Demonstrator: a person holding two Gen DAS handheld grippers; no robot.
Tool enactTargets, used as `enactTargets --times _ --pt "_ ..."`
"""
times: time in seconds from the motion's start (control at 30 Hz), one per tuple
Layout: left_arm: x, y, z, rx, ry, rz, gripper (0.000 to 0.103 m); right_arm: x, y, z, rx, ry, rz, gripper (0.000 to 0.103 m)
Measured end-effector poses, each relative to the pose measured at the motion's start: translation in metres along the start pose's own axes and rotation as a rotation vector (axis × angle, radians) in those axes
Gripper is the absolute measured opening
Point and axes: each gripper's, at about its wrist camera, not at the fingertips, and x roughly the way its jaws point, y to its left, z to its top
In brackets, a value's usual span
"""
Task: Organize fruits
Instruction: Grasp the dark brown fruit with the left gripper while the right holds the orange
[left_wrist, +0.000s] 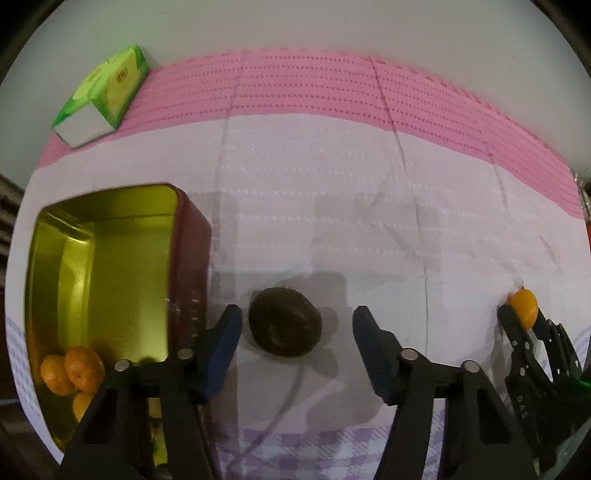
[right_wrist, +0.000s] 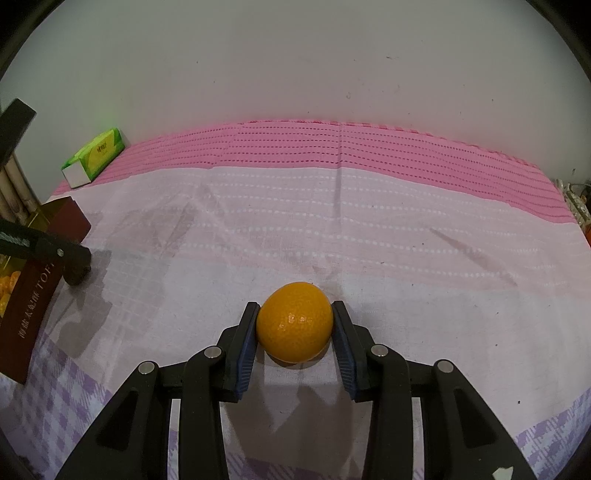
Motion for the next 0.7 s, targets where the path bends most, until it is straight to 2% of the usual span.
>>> enactTargets --times 0.07,0.17,0.7 --pt "0.002 0.0 -0.002 0.0 0.003 0.003 0.056 0.0 0.0 0.0 0.001 0.0 0.001 0.037" --pt "0.003 -0.001 -0.004 0.005 0.0 0.006 0.044 0.001 0.001 0.0 0.0 0.0 0.0 0.037" --pt "-0.008 0.003 -0.012 0.003 -0.027 -0.019 0.044 0.002 0.001 0.001 -0.007 0.002 -0.01 0.037"
